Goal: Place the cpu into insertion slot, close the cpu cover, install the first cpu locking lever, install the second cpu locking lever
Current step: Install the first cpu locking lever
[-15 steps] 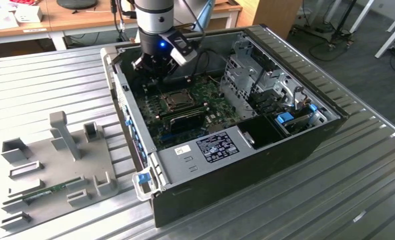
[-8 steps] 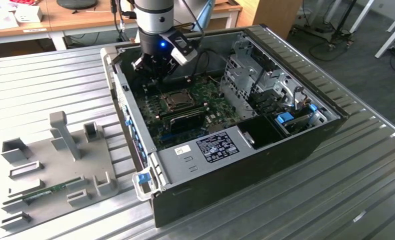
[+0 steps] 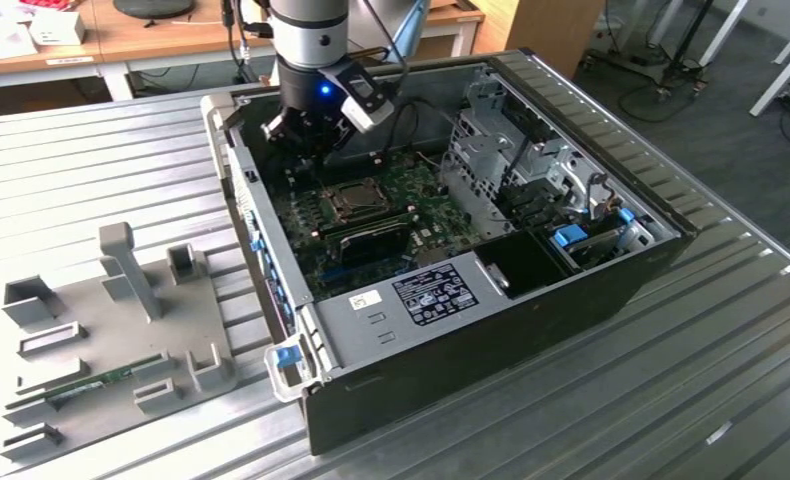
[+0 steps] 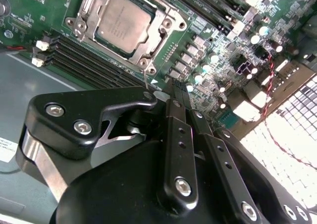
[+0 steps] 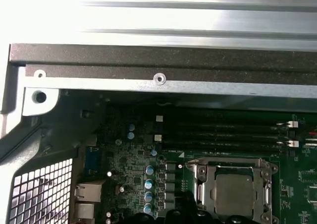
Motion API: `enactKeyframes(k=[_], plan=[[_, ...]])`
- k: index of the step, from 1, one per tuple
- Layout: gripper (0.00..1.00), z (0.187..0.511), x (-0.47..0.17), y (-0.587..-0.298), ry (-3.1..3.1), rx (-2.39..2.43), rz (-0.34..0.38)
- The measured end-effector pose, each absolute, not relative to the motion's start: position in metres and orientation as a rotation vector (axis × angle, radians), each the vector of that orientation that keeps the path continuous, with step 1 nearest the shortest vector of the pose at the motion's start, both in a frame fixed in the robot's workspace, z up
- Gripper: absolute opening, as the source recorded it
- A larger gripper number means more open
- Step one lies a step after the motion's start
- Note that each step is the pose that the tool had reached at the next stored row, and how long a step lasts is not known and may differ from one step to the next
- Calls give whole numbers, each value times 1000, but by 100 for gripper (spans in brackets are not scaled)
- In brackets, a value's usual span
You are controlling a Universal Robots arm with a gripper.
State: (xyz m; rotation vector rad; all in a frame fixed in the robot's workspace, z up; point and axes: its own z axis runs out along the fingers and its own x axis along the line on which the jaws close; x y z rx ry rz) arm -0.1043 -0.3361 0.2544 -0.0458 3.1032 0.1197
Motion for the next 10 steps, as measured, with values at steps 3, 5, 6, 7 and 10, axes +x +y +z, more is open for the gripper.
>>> enactKeyframes(k=[3, 5, 6, 7, 10], plan=[[10, 254, -104, -336, 3112, -45, 142], [10, 254, -104, -336, 3118, -44, 156], [10, 253, -104, -336, 3120, -44, 162], [10, 253, -104, -336, 3122, -44, 166], [10, 253, -104, -336, 3124, -44, 177]])
